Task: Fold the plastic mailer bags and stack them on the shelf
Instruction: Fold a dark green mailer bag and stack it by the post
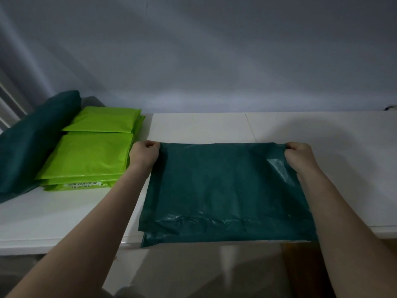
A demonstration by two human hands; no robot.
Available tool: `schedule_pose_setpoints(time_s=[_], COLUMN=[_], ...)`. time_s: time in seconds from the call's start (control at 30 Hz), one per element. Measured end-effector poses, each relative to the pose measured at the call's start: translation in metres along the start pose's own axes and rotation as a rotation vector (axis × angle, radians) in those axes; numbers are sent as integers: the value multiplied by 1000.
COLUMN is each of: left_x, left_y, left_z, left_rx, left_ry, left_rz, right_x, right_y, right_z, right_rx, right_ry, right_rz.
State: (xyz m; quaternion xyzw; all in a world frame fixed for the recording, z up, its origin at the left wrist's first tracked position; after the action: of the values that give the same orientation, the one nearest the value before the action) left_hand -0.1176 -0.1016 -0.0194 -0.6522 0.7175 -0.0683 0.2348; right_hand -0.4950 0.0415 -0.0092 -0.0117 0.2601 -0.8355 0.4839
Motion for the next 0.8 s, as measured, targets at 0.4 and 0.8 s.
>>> schedule_pose_setpoints(time_s=[0.4, 0.8], left_x=[-7, -10], left_y=[-11, -11], left_z=[-18, -21], left_rx=[31, 54], left_ry=[145, 209], left_rz=[-161, -148], right_x=[-3, -2], right_y=[1, 11], right_z=[-6, 5], right_rx=[204, 97], right_ry=[118, -33], right_rz=[-49, 48])
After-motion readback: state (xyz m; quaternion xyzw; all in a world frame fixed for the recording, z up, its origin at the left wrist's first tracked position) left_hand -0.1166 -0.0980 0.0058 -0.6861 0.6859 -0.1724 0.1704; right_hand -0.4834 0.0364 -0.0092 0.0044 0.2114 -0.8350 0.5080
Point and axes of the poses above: each hand's wrist, its own x-axis towards the middle knuckle, its own y-axis out of the palm, z = x × y, the point moved 8 cm from there along x, towards the middle knuckle, and after that the axes turned 12 degrees about z, right-handed, at the moved point
